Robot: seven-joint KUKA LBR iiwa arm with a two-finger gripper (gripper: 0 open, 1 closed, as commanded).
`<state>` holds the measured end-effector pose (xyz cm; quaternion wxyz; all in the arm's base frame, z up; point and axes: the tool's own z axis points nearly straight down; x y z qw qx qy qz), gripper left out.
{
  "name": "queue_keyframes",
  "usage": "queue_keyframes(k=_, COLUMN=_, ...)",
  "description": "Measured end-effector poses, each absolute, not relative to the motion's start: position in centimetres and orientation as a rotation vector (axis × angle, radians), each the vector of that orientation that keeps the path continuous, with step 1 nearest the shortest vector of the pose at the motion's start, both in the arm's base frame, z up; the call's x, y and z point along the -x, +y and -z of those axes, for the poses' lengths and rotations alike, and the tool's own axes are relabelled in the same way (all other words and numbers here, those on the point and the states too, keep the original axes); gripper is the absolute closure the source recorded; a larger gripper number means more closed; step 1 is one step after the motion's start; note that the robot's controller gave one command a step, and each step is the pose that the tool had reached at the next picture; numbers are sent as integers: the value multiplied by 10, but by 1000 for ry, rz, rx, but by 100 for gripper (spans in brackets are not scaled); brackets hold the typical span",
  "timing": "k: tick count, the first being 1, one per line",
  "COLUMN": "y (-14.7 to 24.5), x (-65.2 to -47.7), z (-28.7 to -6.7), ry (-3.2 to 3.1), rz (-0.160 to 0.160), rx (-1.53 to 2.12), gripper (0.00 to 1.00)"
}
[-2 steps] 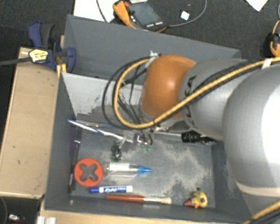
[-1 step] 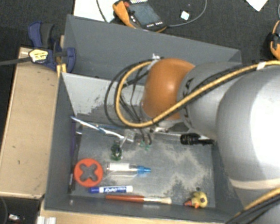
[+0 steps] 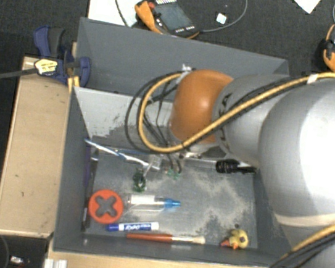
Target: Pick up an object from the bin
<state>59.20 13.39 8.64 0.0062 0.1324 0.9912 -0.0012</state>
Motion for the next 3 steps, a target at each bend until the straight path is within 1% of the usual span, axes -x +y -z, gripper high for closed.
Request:
queue_keyframes(k=1, y=134, x=-581, z=-120, ry=3098, rz=2, rx=-404, gripper=100)
queue_keyframes(k=2, y=136, x=-585, z=-122, ry=3105, rz=4, rx=-368, gripper=100)
queue_keyframes(k=3, y=133, x=-588, z=-129, ry=3092, rz=-1, rx=-409, gripper=100)
